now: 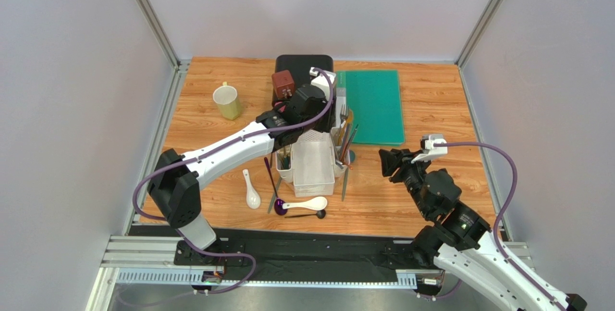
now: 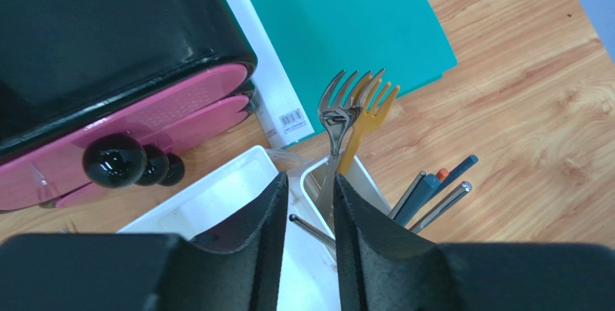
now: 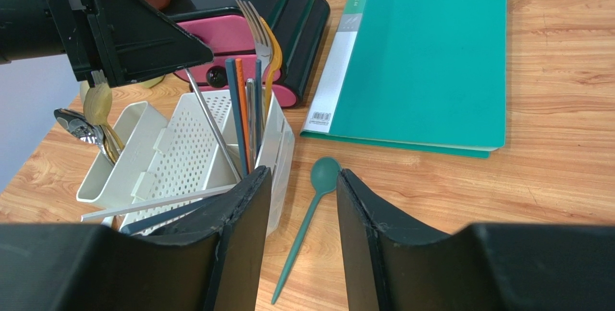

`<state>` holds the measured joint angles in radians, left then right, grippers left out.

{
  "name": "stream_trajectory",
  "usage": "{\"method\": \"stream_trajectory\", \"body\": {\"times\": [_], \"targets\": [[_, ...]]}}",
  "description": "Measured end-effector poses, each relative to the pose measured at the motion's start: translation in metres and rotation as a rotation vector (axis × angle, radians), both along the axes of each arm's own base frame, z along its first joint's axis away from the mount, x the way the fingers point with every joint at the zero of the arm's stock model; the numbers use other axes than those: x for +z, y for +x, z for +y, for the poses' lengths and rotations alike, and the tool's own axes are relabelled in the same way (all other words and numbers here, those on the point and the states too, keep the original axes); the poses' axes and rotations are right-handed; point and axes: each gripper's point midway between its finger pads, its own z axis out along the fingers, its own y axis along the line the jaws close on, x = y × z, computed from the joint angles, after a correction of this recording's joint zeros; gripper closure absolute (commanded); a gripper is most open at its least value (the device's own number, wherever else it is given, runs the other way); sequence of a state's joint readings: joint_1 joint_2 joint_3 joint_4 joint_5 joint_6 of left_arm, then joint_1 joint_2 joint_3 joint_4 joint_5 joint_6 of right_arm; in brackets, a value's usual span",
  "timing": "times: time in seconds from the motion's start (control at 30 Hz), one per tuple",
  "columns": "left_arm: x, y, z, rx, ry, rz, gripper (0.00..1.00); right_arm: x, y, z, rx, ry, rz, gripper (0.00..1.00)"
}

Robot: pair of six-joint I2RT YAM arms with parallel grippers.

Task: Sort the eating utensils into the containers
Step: Pick up the fork at the center of the board.

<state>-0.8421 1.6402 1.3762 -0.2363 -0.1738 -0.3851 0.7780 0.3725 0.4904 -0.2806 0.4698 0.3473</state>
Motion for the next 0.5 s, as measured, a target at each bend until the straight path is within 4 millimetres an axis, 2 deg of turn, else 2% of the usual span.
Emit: {"method": "stream_trajectory", "body": {"times": [0.3, 0.5], "targets": [[-0.004, -0.009, -0.009, -0.039, -0.046, 0.041, 0.94, -0.004, 0.0, -0.003, -0.015, -0.003, 0.014, 0.57], [-0.002, -0.024, -0.009, -0.076, -0.078, 0.058, 0.96, -0.01, 0.001, -0.003, -0.024, -0.004, 0.029, 0.57]]}}
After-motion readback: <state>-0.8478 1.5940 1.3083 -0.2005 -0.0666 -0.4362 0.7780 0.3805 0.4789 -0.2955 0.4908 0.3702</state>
